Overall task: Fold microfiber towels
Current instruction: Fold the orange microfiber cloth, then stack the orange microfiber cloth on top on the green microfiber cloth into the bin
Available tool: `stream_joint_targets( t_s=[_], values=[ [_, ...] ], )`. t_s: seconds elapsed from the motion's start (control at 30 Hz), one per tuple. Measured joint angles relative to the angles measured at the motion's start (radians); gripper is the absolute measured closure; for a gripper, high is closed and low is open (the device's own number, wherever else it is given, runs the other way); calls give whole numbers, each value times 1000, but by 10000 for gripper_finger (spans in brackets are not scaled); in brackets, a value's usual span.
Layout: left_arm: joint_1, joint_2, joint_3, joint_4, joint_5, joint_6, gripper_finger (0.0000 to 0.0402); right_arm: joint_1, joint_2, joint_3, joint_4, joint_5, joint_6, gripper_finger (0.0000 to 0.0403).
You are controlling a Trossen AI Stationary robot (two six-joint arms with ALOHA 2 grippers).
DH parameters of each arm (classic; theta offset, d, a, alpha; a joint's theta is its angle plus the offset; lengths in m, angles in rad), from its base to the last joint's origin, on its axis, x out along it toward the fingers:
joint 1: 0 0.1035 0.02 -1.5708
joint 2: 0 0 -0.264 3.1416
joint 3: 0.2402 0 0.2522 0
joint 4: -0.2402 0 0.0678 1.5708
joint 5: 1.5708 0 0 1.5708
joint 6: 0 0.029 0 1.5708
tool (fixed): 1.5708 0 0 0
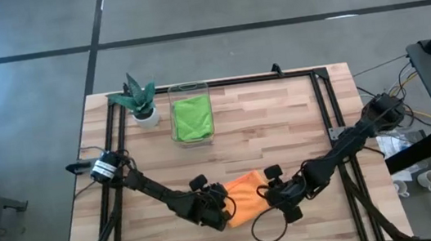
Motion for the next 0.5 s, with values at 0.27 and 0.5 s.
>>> stream_joint_targets(
  t_s=[0.27,0.5],
  values=[
    [0,-2,-1,3,25,0,293,-9,29,-37,13,-28,34,354],
    [0,-4,-11,6,29,0,293,-5,21,-56,107,29,47,394]
  ],
)
